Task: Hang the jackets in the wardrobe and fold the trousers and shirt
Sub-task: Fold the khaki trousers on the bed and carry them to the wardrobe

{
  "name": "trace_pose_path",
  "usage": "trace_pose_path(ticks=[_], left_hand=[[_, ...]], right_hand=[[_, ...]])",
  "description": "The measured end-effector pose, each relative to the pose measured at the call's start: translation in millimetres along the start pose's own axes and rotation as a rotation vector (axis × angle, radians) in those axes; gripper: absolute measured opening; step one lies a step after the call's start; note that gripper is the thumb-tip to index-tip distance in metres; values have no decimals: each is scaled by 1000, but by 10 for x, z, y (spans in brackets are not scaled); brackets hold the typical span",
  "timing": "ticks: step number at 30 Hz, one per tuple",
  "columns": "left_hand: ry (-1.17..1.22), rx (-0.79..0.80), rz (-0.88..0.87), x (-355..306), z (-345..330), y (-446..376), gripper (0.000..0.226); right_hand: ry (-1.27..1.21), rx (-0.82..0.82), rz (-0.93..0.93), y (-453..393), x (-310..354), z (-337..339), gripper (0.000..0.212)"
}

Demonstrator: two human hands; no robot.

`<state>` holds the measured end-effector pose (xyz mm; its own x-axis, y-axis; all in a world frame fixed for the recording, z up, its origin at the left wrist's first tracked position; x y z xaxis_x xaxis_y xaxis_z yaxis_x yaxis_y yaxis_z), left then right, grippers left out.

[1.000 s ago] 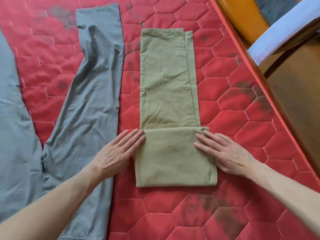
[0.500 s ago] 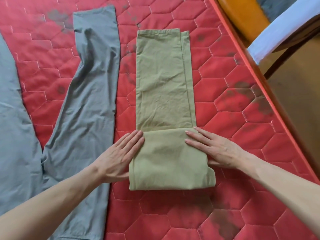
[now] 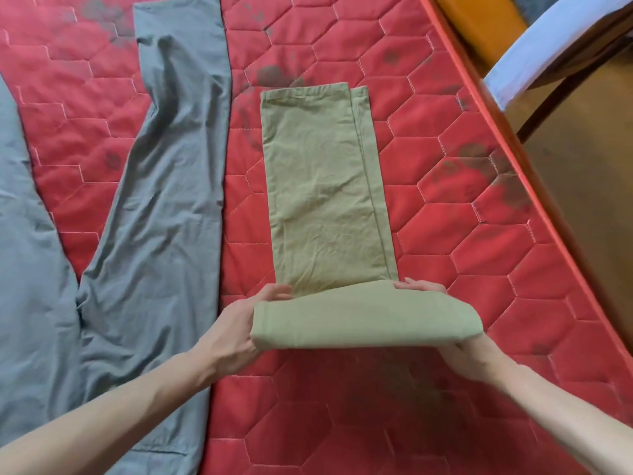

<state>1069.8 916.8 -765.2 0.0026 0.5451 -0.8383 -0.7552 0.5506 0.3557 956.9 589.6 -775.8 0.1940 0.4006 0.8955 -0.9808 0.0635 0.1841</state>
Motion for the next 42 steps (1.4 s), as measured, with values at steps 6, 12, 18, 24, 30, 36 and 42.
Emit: trace_pose_path(ticks=[6,12,18,24,30,36,42], left_hand=[[272,-304,155,-31,61,-136,38],[620,-471,621,287,-36,-392,33],[567,-418,461,129,-112,-499,64],[-192,-595,448,82,-137,-641,53],[-622,-693,-119,-183,-171,-798,65],[-809,-404,-202,-24,-305,-1004,81],[-874,-261,-215,-76,-269,-1020,100]], right_hand=[[-244,-361,-277,-51,12,-188,39],[-194,-529,-177,-510,269,-261,50],[202,-610,-340,-905,113,-307,80],[566,-697,-415,-1099,86,-395,67],[762,-590,34,-1278,306,-368,71],[734,-319,22,-1453,72,-485,74],[877,-233,4,-1453,111,-511,79]])
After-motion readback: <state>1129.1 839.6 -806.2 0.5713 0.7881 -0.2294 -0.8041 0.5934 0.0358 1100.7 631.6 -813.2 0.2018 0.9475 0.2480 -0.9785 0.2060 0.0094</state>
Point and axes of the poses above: each hand's wrist, its own y-axis away from the middle knuckle, its own z-axis out of the back of the hand, x = y × z, the point moved 6 cm from there along -y, towards the middle knuckle, and after that the axes turned 10 degrees about -x, right-handed, at the moved point
